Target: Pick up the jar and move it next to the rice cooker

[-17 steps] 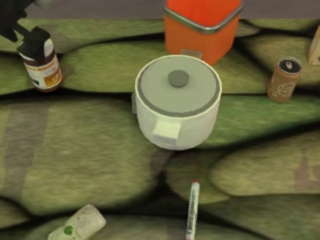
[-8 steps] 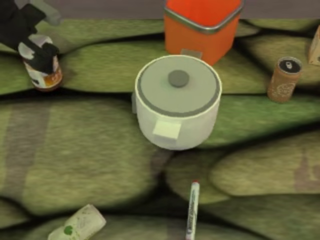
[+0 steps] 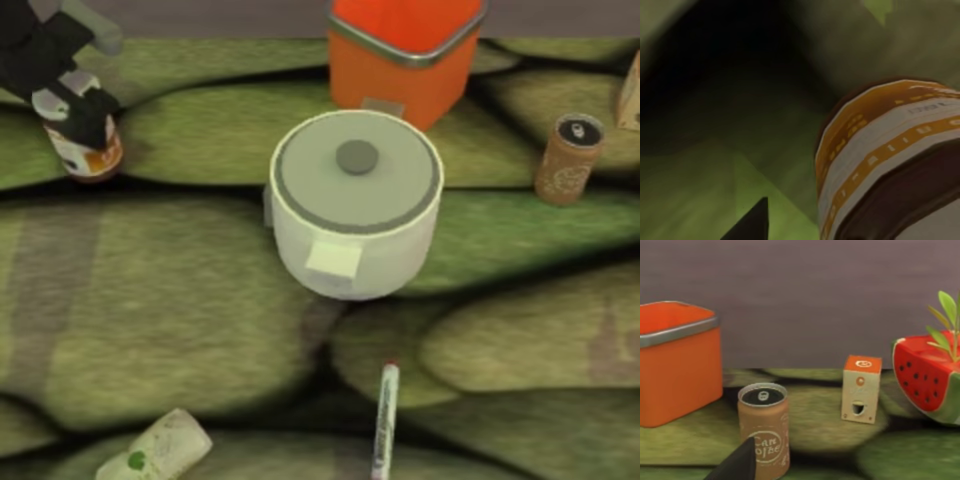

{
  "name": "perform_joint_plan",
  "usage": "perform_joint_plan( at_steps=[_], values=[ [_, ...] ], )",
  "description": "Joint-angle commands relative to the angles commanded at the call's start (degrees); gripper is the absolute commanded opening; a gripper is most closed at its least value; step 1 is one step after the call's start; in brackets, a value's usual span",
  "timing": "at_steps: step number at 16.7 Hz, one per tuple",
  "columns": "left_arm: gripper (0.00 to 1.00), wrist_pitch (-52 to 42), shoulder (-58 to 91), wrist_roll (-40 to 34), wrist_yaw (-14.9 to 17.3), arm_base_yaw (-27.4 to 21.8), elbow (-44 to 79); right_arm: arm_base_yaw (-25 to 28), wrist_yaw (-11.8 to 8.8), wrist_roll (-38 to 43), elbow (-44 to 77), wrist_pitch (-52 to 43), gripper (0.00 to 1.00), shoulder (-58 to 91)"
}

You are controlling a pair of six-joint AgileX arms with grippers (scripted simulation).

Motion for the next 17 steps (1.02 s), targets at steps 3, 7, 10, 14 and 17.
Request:
perform_joint_plan(
  at_steps=[3,7,10,14,17],
  values=[
    [0.55,0.0,0.0,0.0,0.0,0.0,0.0,0.0,0.0,0.0,0.0,0.0,1.0,0.0],
    [0.25,0.0,0.0,0.0,0.0,0.0,0.0,0.0,0.0,0.0,0.0,0.0,1.0,0.0],
    [0.02,0.0,0.0,0.0,0.0,0.0,0.0,0.0,0.0,0.0,0.0,0.0,1.0,0.0],
    [0.0,0.0,0.0,0.0,0.0,0.0,0.0,0.0,0.0,0.0,0.0,0.0,1.0,0.0],
    [0.0,0.0,0.0,0.0,0.0,0.0,0.0,0.0,0.0,0.0,0.0,0.0,1.0,0.0]
  ],
)
